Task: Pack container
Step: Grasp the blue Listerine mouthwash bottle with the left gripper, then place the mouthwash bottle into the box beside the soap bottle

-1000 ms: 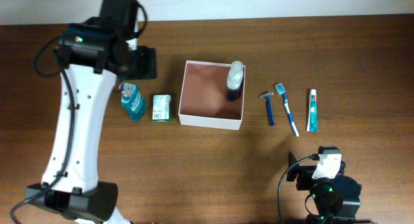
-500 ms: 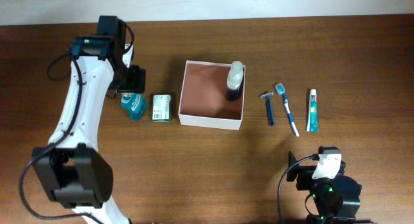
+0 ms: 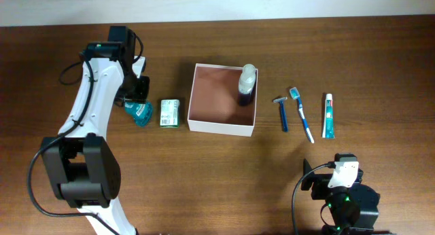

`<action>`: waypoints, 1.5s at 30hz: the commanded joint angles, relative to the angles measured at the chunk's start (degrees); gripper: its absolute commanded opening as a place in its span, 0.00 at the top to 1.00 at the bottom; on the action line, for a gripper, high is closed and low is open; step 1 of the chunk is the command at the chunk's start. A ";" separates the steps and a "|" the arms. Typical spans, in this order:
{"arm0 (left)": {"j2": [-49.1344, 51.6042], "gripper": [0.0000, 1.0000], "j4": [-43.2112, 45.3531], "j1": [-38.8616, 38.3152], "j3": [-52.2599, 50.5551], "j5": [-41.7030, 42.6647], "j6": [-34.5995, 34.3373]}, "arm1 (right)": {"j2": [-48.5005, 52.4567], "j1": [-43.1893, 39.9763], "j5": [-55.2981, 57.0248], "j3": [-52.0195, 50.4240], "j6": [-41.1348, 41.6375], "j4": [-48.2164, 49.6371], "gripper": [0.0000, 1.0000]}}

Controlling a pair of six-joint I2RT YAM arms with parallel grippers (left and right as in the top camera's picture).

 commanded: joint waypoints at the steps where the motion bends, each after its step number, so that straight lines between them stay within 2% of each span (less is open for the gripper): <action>1: 0.72 0.68 -0.57 0.15 -0.15 0.48 0.74 | -0.48 -0.37 -0.55 -0.35 0.31 0.00 0.01; 8: -1.09 0.74 -5.16 0.11 2.78 2.10 -0.20 | -0.48 -0.37 -0.55 -0.35 0.31 0.00 0.01; 13: -5.35 0.91 -11.28 -0.55 10.71 5.25 -3.39 | -0.48 -0.37 -0.55 -0.33 0.31 0.00 0.01; 16: -8.46 0.96 -13.92 -2.69 15.52 9.16 -3.41 | -0.48 -0.37 -0.55 -0.35 0.31 0.00 0.01; 20: -12.63 0.99 -14.38 -8.00 18.27 9.51 -3.50 | -0.48 -0.37 -0.55 -0.35 0.33 0.00 0.01; 24: -13.97 0.99 -12.50 -14.73 18.27 9.44 -3.74 | -0.48 -0.37 -0.55 -0.33 0.31 0.00 0.01; 29: -10.27 0.99 -7.08 -22.49 17.84 4.79 -7.50 | -0.48 -0.37 -0.55 -0.35 0.31 0.00 0.01; 41: 8.07 0.98 6.40 -27.32 17.86 4.79 -8.59 | -0.48 -0.37 -0.55 -0.35 0.31 0.00 0.01; 42: 9.09 0.98 7.21 -27.58 17.86 4.76 -8.59 | -0.48 -0.37 -0.55 -0.35 0.31 -0.02 0.01; 45: 10.88 0.85 9.25 -28.26 17.86 4.79 -8.59 | -0.48 -0.37 -0.55 -0.35 0.31 0.00 0.01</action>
